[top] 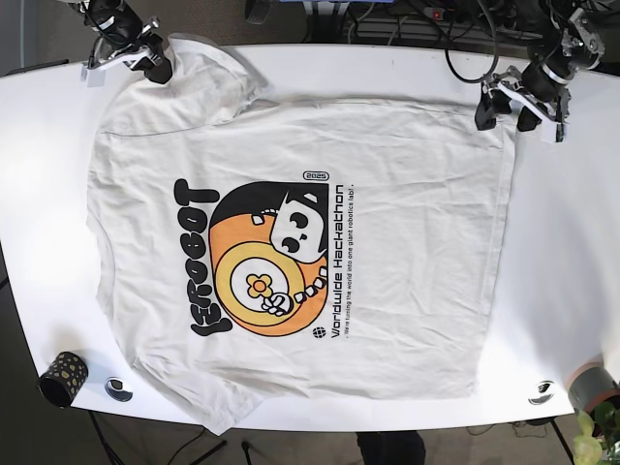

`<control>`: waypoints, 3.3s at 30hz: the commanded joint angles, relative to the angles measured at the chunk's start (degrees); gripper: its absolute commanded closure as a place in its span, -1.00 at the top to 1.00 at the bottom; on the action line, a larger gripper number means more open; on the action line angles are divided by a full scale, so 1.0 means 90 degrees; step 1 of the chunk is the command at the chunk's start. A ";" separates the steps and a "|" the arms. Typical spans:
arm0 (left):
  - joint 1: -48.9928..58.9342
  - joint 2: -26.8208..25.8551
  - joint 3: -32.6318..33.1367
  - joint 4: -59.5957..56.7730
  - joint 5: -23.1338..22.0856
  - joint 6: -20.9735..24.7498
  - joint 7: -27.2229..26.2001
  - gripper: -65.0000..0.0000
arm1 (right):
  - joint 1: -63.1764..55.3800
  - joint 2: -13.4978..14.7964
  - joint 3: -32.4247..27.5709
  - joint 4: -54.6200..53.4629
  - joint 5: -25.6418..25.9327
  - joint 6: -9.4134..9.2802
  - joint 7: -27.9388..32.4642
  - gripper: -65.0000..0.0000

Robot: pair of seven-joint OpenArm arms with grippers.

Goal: Fold the T-shirt properly
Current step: 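Grasp the shoulder corners with both grippers, then pull the shoulder corners with both grippers away from the hem, straightening the shirt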

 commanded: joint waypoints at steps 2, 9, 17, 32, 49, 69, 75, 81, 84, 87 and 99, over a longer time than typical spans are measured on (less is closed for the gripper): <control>0.0035 -0.0008 0.0175 0.0022 0.0041 -0.0009 0.0130 0.61 | -0.0047 0.0073 0.0044 0.0124 0.0121 0.0059 0.0051 -1.00; 0.0026 0.0031 0.0165 0.0022 0.0031 -0.0009 0.0130 0.51 | 0.0002 0.0073 0.0044 0.0124 0.0111 0.0059 0.0051 -1.00; 0.0016 0.0041 0.0185 0.0003 0.0031 -0.0009 0.0101 -0.48 | 0.0041 0.0073 0.0044 0.0124 0.0091 0.0059 0.0051 -1.00; -0.0277 0.0002 0.0146 -0.0124 -0.0018 -0.0009 0.0120 -1.00 | 0.0207 0.0073 0.0034 0.0134 0.0121 0.0039 0.0051 -1.00; 0.0680 -0.0155 -0.0567 0.0696 0.0021 -0.0009 0.0130 -1.00 | -0.0740 -0.0288 0.0034 0.1355 0.0121 0.0029 0.0041 -1.00; 0.0348 -0.0037 -0.0626 0.2044 0.0031 -0.0009 0.0159 -1.00 | -0.0838 -0.0367 0.0044 0.2097 0.0501 0.0029 0.0041 -1.00; -0.0502 -0.0057 -0.0616 0.2083 0.0031 -0.0009 0.1009 -1.00 | -0.0125 -0.0357 0.0044 0.2077 0.0472 0.0020 -0.0135 -1.00; -0.1146 -0.0057 -0.0636 0.2083 0.0031 -0.0009 0.1429 -1.00 | 0.0490 -0.0259 0.0034 0.1960 0.0462 0.0020 -0.0330 -1.00; -0.1400 -0.0057 -0.0675 0.2074 0.0050 -0.0009 0.1439 -1.00 | 0.0735 -0.0230 0.0034 0.1892 0.0453 0.0020 -0.0330 -1.00; -0.1576 -0.0164 -0.0636 0.2064 0.0158 -0.0009 0.1439 -1.00 | 0.0979 -0.0191 0.0024 0.1823 0.0199 0.0020 -0.0330 -1.00; -0.2465 -0.0213 -0.0616 0.1624 0.0900 -0.0009 0.1449 -1.00 | 0.2336 0.0180 -0.0298 0.1306 -0.0300 0.0029 -0.0350 -1.00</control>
